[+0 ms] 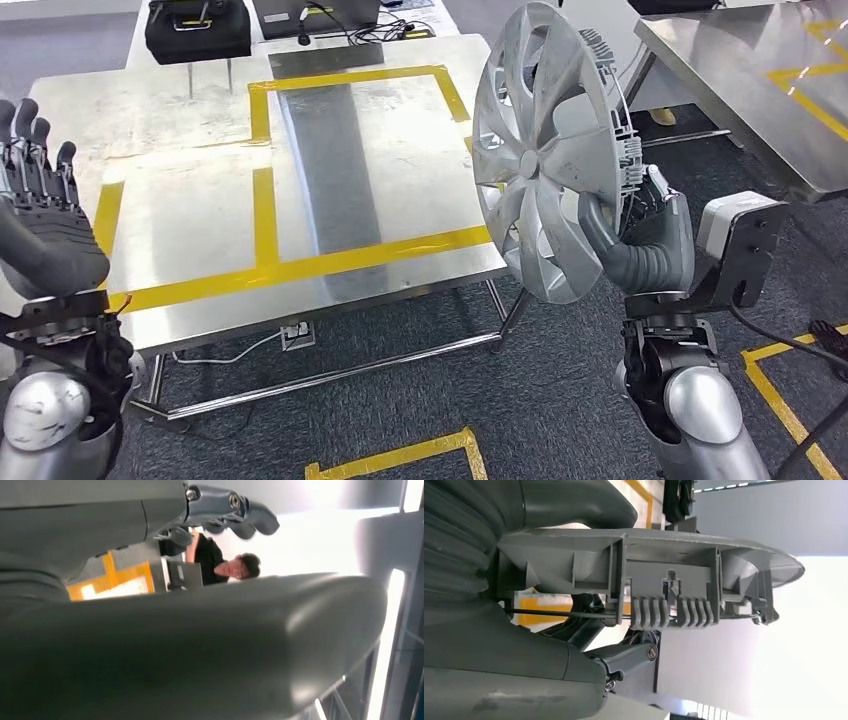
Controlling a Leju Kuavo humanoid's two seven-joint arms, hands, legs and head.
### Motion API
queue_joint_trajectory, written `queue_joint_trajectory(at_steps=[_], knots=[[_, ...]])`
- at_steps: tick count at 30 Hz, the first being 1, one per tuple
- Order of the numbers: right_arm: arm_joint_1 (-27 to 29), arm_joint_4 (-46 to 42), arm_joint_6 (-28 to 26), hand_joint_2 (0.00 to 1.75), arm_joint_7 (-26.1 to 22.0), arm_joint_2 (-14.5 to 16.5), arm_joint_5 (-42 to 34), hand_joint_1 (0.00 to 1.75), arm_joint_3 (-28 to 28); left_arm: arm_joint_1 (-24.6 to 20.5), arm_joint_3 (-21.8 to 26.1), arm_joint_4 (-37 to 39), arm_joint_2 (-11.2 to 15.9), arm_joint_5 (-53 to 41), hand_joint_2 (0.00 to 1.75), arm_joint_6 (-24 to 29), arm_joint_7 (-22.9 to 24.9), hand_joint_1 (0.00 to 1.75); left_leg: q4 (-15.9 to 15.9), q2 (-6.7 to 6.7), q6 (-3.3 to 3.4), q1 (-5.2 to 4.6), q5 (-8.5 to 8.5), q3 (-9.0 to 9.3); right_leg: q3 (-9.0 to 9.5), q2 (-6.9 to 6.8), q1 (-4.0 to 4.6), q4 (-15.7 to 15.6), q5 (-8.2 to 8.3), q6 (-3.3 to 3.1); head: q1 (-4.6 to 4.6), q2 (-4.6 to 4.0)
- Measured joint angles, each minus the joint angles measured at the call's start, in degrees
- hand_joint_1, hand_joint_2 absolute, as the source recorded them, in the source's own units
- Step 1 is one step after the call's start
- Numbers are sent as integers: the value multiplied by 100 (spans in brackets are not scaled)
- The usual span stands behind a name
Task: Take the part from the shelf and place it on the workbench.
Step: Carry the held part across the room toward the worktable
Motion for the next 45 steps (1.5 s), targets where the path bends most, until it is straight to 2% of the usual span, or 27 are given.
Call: queue_joint_trajectory(at_steps=[2,4,5,6,8,10,12,13,14,15,16,18,20,21,22,24,26,30,31,33,35,36,37,39,41,43,45], knots=[[10,-33,-33,175,-28,-28,-46,175,-41,-30,-13,0,-5,7,0,17,-11,0,-10,-140,57,-2,32,-23,-238,312,-29,525,-324,20,57,0],[30,-70,-61,175,-58,-74,-98,175,-100,-44,-23,1,-7,16,0,22,-14,0,-12,-301,95,-25,58,-50,-572,506,-14,1283,-629,-1,114,0],[45,-85,-73,175,-66,-96,-117,175,-127,-43,-30,2,-8,21,0,23,-14,0,-12,-386,109,-43,69,-60,-679,541,3,1505,-666,-28,138,0],[61,-95,-82,175,-66,-113,-128,175,-151,-42,-37,2,-8,25,0,23,-14,0,-13,-471,121,-63,79,-64,-692,561,24,1510,-597,-71,157,0],[78,-116,-92,175,-64,-142,-142,175,-195,-45,-48,-1,-8,26,0,24,-16,0,-21,-636,134,-103,107,-67,-433,682,78,909,-235,-219,198,0],[77,-148,-93,175,-68,-165,-151,175,-229,-54,-55,-3,-7,26,0,25,-19,0,-51,-770,117,-113,158,-81,-112,928,104,215,5,-395,181,0],[71,-180,-91,175,-77,-185,-170,175,-248,-58,-62,-1,-8,28,0,28,-19,0,-101,-887,52,-64,228,-114,19,1026,129,-37,36,-490,175,0],[68,-191,-88,175,-83,-190,-182,175,-254,-58,-67,0,-8,31,0,31,-19,0,-142,-956,10,-42,268,-124,51,974,152,-99,73,-507,195,0],[70,-197,-85,175,-87,-192,-195,175,-260,-51,-70,-1,-8,37,0,33,-21,0,-143,-951,-25,-44,290,-153,97,897,144,-186,122,-495,220,0],[79,-202,-82,175,-96,-189,-206,175,-263,-55,-73,-1,-4,43,0,34,-30,0,-91,-848,-47,-71,259,-203,148,819,131,-293,178,-482,208,0],[87,-205,-80,175,-111,-187,-215,175,-266,-69,-75,1,0,51,0,33,-41,0,55,-686,-63,-101,162,-288,190,735,113,-395,234,-470,179,0],[103,-209,-87,175,-141,-184,-229,175,-275,-91,-84,14,3,76,0,31,-61,0,647,-309,-86,-121,-188,-556,210,587,98,-482,289,-448,104,0],[114,-210,-98,175,-149,-185,-241,175,-285,-88,-92,37,-1,104,0,28,-68,0,1185,-171,-129,-78,-428,-753,166,473,93,-463,301,-425,60,0],[125,-210,-103,175,-144,-184,-247,175,-288,-85,-94,48,-1,120,0,26,-72,0,1215,-142,-154,-52,-420,-726,141,424,84,-442,302,-403,40,0],[134,-210,-108,175,-138,-184,-257,175,-289,-85,-95,55,-1,132,0,23,-76,0,1039,-119,-180,-26,-329,-586,115,385,68,-410,297,-371,21,0],[143,-212,-113,175,-131,-184,-273,175,-291,-87,-97,62,-2,151,0,17,-81,0,365,-64,-219,7,-139,-131,53,316,46,-298,255,-281,-20,0],[141,-218,-117,175,-129,-188,-279,175,-300,-88,-98,66,-4,156,0,14,-83,0,-17,-54,-168,6,-103,133,-21,283,56,-167,211,-184,-50,0],[147,-234,-122,175,-130,-195,-281,175,-310,-89,-104,70,-7,160,0,8,-88,0,-20,-115,4,-3,-66,107,-120,311,43,-74,185,-48,4,0],[146,-235,-122,175,-130,-198,-281,175,-310,-93,-105,70,-7,159,0,7,-90,0,-31,-127,36,3,-50,102,-191,362,31,61,85,-23,23,0],[146,-236,-120,175,-129,-205,-281,175,-313,-101,-109,71,-9,160,0,5,-91,0,-42,-151,86,1,-26,82,-468,485,19,670,-259,11,81,0],[149,-235,-112,175,-127,-211,-284,175,-314,-105,-114,74,-13,166,0,4,-93,0,-44,-184,114,-17,-7,52,-763,537,21,1373,-531,8,136,0],[150,-234,-104,175,-122,-212,-286,175,-313,-105,-118,76,-15,173,0,4,-100,0,-44,-203,124,-27,1,39,-808,546,24,1501,-537,-8,157,0],[148,-233,-98,175,-117,-213,-288,175,-313,-105,-121,78,-17,185,0,4,-110,0,-44,-222,131,-38,10,31,-748,551,28,1408,-446,-35,176,0],[119,-233,-83,175,-104,-216,-295,175,-313,-110,-128,79,-25,212,0,4,-144,0,-48,-256,130,-52,32,25,-370,580,55,681,-120,-135,209,0],[66,-233,-68,175,-90,-219,-304,175,-313,-126,-133,84,-34,240,0,3,-165,0,-61,-278,88,-56,74,1,-27,611,99,41,52,-242,214,0],[25,-229,-58,175,-82,-220,-310,175,-313,-137,-139,98,-46,261,0,1,-167,0,-95,-287,10,-34,133,-29,60,618,140,-119,71,-296,217,0],[9,-224,-56,175,-78,-218,-311,175,-310,-141,-146,110,-55,267,0,-1,-167,0,-121,-273,-62,-27,158,-57,92,596,136,-229,152,-313,222,0]])
